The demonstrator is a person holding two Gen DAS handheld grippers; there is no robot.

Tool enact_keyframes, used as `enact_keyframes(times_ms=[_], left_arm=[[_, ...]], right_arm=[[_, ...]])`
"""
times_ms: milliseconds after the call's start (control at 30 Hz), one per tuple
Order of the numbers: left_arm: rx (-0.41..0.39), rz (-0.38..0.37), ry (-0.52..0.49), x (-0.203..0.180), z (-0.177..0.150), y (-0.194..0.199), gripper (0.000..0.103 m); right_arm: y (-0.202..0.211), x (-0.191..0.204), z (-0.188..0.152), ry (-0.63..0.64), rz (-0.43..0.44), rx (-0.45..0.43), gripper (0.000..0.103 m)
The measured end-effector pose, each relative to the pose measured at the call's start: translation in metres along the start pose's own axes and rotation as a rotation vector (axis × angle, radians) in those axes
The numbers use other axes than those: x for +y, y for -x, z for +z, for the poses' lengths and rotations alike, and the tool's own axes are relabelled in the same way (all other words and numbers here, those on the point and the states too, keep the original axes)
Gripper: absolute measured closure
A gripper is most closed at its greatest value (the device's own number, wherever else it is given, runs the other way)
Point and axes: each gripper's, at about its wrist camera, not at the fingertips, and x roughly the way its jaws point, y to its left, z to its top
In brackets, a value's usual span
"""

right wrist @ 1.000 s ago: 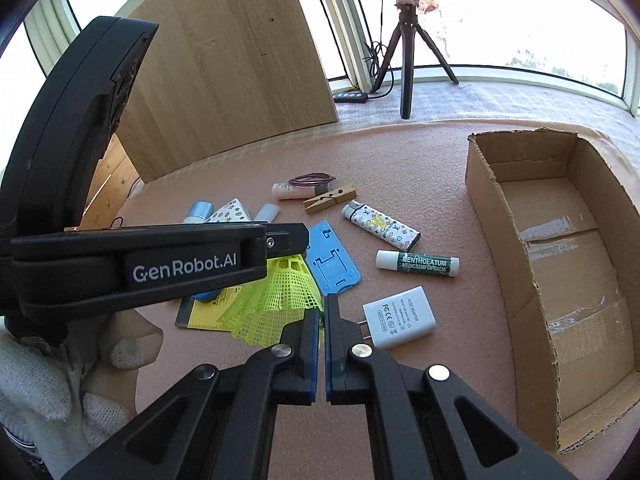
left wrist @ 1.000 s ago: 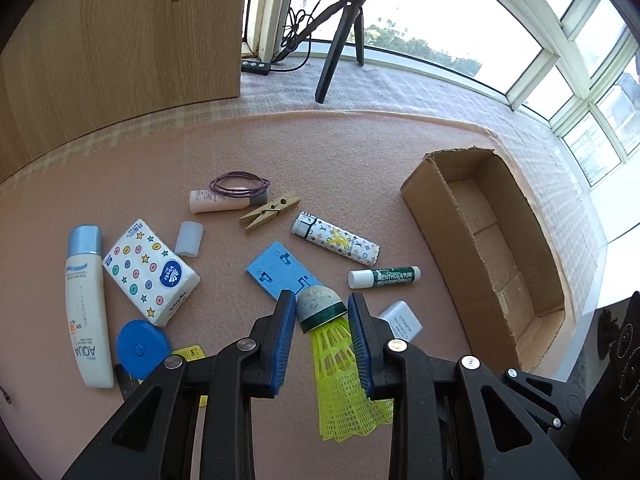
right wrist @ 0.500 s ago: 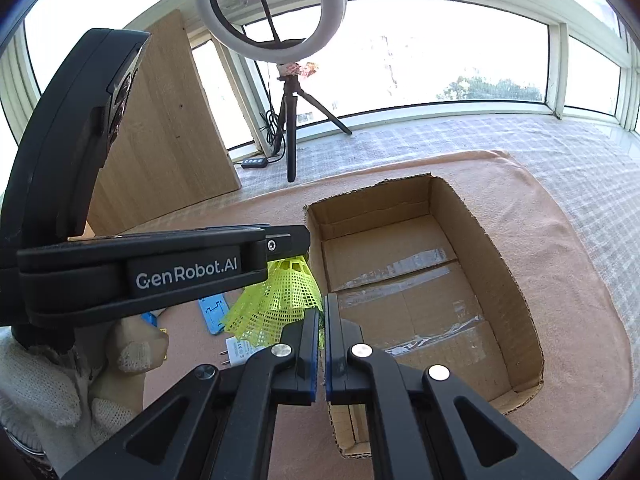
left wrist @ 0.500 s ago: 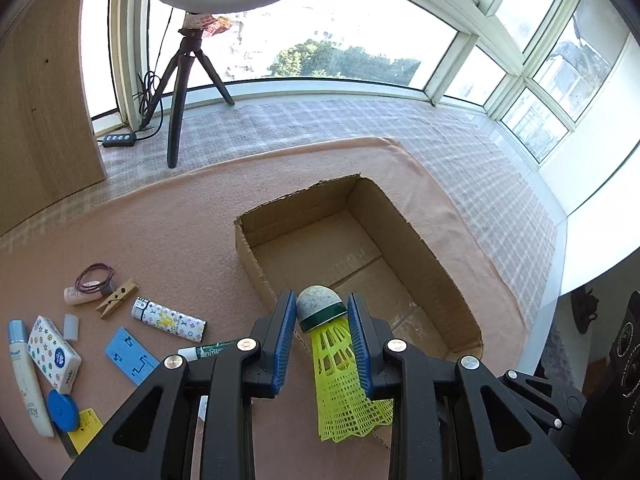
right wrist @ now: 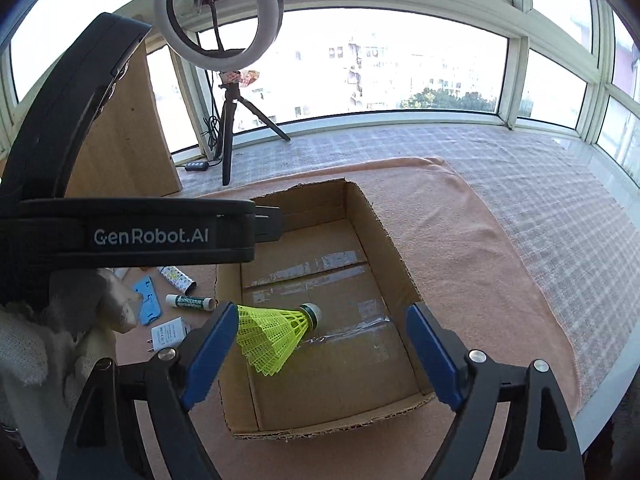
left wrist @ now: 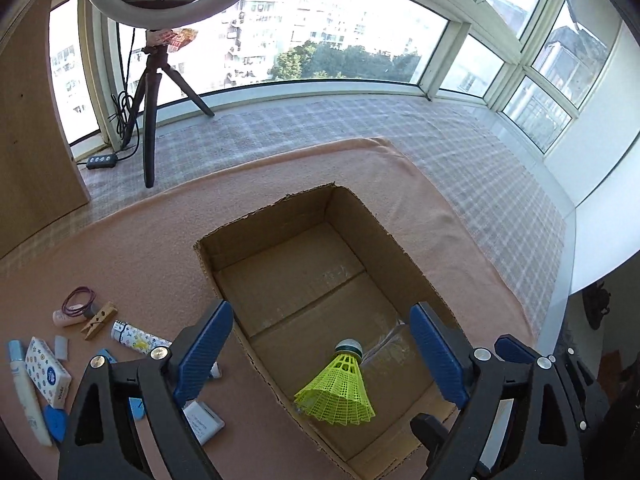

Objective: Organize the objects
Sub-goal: 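Carry the shuttlecock with the right gripper into the cardboard box and release, then move the right gripper back toward the blue phone stand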

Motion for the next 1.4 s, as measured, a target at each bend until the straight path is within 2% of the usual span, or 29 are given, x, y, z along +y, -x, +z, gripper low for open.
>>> enact_keyframes(times_ms=[267,567,1067,1267,1400], left_arm=[[-0.017,0.026,0.025,0.034,-0.009,0.016,0.011],[-0.028,0.071,0.065,0.086,-0.033,0.045,0.011],[-0.018,0.203,0.227,0.219,-0.107,0.099,0.011],[0.018,0.22,0.324,0.271,-0.13,0.104,0.012],[0.056,0.223,0.336,0.287,-0.135,0.094,0.016]], right_arm=[[-0.002,0.001,-0.001,-0.045,0.016,0.032,0.02],[0.007,0.027,0.001,-0.025,0.079,0.028,0.02],[0.0,0.078,-0.008,-0.01,0.22,0.081,0.02],[-0.013,0.096,-0.01,-0.015,0.277,0.131,0.02],[-0.025,0.109,-0.011,-0.01,0.307,0.168,0.02]])
